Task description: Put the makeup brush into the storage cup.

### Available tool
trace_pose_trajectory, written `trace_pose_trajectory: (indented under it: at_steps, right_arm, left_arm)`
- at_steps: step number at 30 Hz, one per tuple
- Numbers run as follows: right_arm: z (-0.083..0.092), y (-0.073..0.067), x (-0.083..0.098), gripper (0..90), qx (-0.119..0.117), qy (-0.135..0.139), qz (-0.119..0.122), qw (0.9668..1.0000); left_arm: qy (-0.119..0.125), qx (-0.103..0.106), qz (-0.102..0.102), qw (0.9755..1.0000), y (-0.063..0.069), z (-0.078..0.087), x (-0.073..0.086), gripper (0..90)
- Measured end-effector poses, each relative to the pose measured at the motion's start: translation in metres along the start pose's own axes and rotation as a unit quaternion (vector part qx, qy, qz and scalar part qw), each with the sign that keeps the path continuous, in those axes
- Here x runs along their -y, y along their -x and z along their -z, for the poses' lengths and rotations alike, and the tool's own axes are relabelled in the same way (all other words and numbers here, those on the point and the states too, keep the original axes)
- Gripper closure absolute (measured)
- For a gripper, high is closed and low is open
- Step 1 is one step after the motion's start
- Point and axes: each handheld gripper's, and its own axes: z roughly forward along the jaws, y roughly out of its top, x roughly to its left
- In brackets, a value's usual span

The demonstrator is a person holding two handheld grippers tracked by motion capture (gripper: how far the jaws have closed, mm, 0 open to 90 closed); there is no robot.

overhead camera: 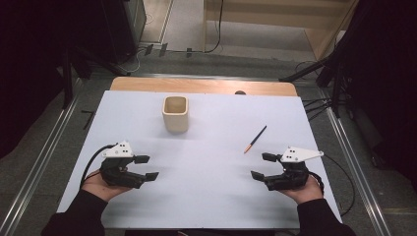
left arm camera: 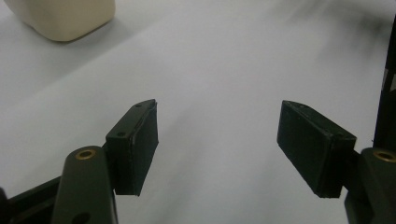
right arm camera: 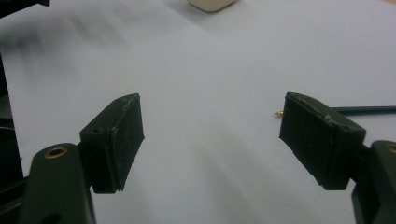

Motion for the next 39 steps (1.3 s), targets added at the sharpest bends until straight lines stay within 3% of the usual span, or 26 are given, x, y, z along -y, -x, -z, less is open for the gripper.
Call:
trace_pose_trajectory:
  at_steps: [21,39]
  right_arm:
    - [-0.001,0.013,-0.011,22.7,0.037,0.023,-0.024,0.9988]
    - [-0.013,0.025,-0.023,22.7,0.060,0.028,-0.027,0.9975]
  left_arm:
    - [-0.002,-0.001,0.000,1.0000,0.000,0.000,0.000,29.7]
    - [-0.006,-0.001,-0.001,1.0000,0.000,-0.001,0.000,29.5]
